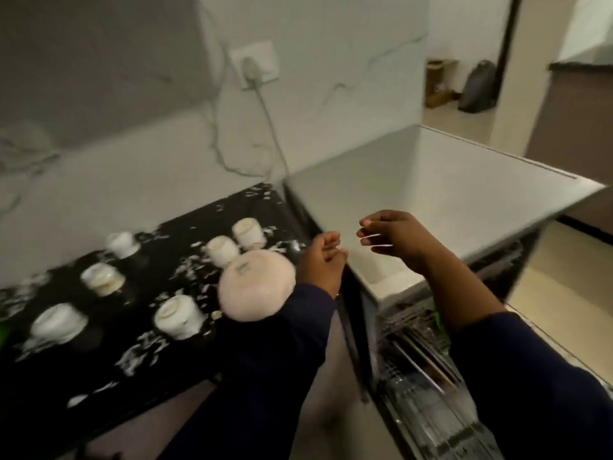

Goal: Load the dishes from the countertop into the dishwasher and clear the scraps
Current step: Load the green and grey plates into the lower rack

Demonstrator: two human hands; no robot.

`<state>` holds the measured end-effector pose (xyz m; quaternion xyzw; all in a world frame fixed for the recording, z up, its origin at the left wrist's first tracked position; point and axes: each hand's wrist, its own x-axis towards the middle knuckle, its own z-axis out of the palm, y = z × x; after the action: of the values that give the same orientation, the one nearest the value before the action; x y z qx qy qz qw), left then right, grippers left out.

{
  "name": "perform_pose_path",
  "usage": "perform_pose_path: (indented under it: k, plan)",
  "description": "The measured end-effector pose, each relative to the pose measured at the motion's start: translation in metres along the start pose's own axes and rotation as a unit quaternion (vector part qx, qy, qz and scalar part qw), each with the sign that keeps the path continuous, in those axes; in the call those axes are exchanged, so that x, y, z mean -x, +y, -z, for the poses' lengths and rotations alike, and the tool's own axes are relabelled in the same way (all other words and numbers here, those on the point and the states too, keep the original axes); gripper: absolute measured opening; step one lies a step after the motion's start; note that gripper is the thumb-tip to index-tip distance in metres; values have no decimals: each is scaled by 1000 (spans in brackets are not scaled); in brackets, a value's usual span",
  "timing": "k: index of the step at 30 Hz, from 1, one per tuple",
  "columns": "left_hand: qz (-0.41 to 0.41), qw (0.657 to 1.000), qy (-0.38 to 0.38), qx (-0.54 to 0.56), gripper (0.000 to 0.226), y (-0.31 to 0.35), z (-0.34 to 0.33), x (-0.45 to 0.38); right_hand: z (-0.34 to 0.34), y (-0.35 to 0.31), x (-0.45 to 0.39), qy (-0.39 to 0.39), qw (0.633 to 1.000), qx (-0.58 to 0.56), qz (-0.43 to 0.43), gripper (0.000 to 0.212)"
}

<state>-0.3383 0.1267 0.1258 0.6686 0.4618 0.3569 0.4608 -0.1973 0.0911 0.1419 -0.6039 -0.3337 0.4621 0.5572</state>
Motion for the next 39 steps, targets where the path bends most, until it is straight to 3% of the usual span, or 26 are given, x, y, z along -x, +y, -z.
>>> perform_pose_path:
  k: [4,8,13,18,27,30,33,39]
  plan:
    - [31,995,97,-1,28,-28,134,-4,-113,-14,-10,-35,999,-32,9,16]
    - [64,975,210,15,28,-59,271,7,-244,-18,-16,-122,992,-10,-4,18]
    - [91,929,357,28,30,-94,417,34,-400,-23,-5,-226,973,38,3,16]
    - [159,885,437,30,32,-135,519,61,-508,-13,-4,-326,939,113,-14,11]
    - [272,817,506,46,32,-218,646,70,-635,2,-50,-388,908,156,-21,11]
    - [286,813,503,63,36,-240,677,52,-676,6,-77,-399,901,171,-19,9]
    - [308,804,505,55,37,-263,704,31,-718,15,-106,-394,891,227,8,21]
    - [367,798,477,-39,34,-318,767,-17,-823,37,-158,-363,858,356,66,31]
